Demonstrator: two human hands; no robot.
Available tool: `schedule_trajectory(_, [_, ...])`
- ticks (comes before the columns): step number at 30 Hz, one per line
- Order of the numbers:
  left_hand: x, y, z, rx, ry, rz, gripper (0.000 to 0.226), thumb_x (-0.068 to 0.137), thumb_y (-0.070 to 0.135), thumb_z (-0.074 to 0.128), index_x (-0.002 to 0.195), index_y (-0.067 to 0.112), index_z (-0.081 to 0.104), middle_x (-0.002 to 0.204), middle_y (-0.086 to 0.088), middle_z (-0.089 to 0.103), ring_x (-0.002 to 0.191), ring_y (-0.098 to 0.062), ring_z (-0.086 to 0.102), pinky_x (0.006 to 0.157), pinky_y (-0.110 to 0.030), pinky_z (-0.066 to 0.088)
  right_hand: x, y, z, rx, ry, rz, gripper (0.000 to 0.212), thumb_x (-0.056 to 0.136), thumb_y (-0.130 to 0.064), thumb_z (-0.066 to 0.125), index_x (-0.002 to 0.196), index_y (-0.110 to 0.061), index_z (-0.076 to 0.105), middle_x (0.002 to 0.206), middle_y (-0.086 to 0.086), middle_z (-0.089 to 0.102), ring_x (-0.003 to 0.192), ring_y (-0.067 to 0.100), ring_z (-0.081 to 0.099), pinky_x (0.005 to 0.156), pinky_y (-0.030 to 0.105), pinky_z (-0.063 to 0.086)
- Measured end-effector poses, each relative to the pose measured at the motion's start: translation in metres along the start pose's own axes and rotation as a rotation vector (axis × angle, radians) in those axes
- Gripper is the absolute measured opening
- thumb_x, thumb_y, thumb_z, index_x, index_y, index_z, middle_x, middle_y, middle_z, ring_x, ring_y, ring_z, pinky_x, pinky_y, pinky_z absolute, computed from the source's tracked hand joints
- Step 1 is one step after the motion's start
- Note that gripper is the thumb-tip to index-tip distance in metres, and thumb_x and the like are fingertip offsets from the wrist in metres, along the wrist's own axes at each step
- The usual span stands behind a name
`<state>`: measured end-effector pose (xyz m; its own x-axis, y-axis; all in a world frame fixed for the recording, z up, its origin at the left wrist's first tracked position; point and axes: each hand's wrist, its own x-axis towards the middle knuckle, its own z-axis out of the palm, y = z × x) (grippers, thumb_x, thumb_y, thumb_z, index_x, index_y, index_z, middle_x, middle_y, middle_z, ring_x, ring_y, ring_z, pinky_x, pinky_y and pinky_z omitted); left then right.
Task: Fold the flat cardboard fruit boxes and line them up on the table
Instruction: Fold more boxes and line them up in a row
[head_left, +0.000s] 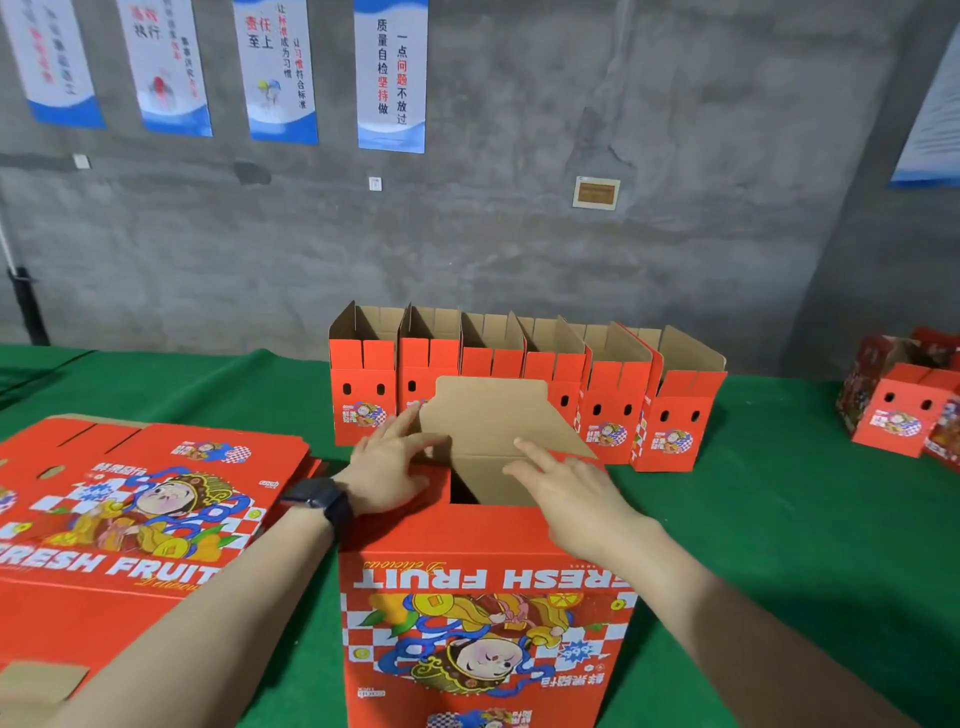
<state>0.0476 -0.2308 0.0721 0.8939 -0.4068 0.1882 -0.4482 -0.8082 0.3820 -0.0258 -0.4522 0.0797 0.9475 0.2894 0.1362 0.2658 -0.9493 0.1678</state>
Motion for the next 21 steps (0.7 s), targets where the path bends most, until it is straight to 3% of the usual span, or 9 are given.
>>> schedule_trajectory(2, [0.002,-0.003,0.0,-0.169,0.019,0.062,0.071,0.082,0.003,0.064,0.145,0.025,0.038,0.159,0.001,0.009,0.144,-0.023,0.019,0.116,-0.036,0.025,-0.004,0.007,0.005,0.098,0.102,-0.01,0.061,0.079,0.009,0.052,0.13,-0.021,0.04,0.143,0.006,0.033,0.084,0.027,0.055,0.067,0.035,0.039])
schedule_trajectory(5, [0.0,-0.005,0.002,-0.153,0.087,0.034,0.075,0.079,0.004,0.069,0.144,0.024,0.039,0.154,-0.002,0.022,0.139,-0.028,0.023,0.114,-0.043,0.026,-0.009,0.016,0.012,0.228,0.168,0.022,0.027,0.091,-0.016,0.051,0.117,-0.023,0.046,0.117,0.0,0.059,0.091,0.023,0.06,0.076,0.034,0.047])
schedule_trajectory(8, [-0.004,-0.004,0.005,-0.094,0.163,0.059,0.067,0.077,0.008,0.072,0.137,0.024,0.048,0.142,-0.004,0.036,0.128,-0.026,0.029,0.108,-0.04,0.028,-0.01,0.025,0.022,0.378,0.206,0.088,0.011,0.093,-0.031,0.054,0.1,-0.024,0.059,0.098,-0.008,0.069,0.092,0.014,0.064,0.084,0.03,0.048])
schedule_trajectory(10, [-0.006,-0.003,0.004,-0.074,0.223,0.117,0.052,0.074,0.008,0.074,0.123,0.018,0.058,0.126,-0.002,0.047,0.116,-0.023,0.037,0.1,-0.037,0.034,-0.009,0.031,0.025,0.597,0.309,0.172,0.008,0.094,-0.025,0.056,0.088,-0.022,0.061,0.088,-0.01,0.068,0.084,0.009,0.064,0.077,0.022,0.05])
schedule_trajectory(12, [-0.009,-0.002,0.002,-0.078,0.25,0.163,0.035,0.074,0.007,0.076,0.106,0.013,0.065,0.11,-0.001,0.053,0.106,-0.021,0.045,0.093,-0.035,0.039,-0.007,0.036,0.024,0.899,0.475,0.359,0.008,0.096,-0.02,0.053,0.088,-0.018,0.057,0.091,-0.005,0.065,0.079,0.009,0.065,0.067,0.016,0.05])
schedule_trajectory(15, [-0.015,0.001,0.001,-0.214,0.285,0.131,0.014,0.075,0.002,0.073,0.071,0.014,0.067,0.088,0.002,0.058,0.085,-0.017,0.056,0.079,-0.027,0.045,-0.006,0.041,0.018,1.207,0.54,0.537,0.024,0.1,-0.033,0.045,0.118,-0.017,0.051,0.115,-0.001,0.055,0.08,0.012,0.064,0.057,0.022,0.054])
schedule_trajectory(16, [-0.017,0.001,0.001,-0.263,0.295,0.079,0.021,0.077,0.003,0.069,0.062,0.017,0.062,0.081,0.002,0.06,0.078,-0.016,0.058,0.072,-0.026,0.044,-0.006,0.042,0.018,1.214,0.481,0.519,0.035,0.1,-0.038,0.042,0.13,-0.02,0.048,0.122,-0.004,0.052,0.088,0.014,0.063,0.063,0.024,0.055])
schedule_trajectory(18, [-0.021,0.003,0.0,-0.408,0.297,-0.028,0.025,0.081,0.016,0.059,0.056,0.017,0.058,0.074,0.001,0.066,0.073,-0.017,0.061,0.066,-0.028,0.043,-0.005,0.04,0.019,1.076,0.355,0.41,0.043,0.1,-0.044,0.037,0.135,-0.024,0.052,0.13,-0.006,0.054,0.113,0.016,0.057,0.091,0.033,0.05])
schedule_trajectory(21, [-0.025,0.006,-0.002,-0.421,0.276,-0.097,0.035,0.082,0.044,0.057,0.06,0.017,0.062,0.076,0.002,0.07,0.079,-0.022,0.063,0.073,-0.032,0.043,-0.003,0.033,0.025,0.648,0.213,0.303,0.034,0.097,-0.044,0.047,0.126,-0.031,0.06,0.141,-0.006,0.05,0.136,0.017,0.03,0.111,0.041,0.022])
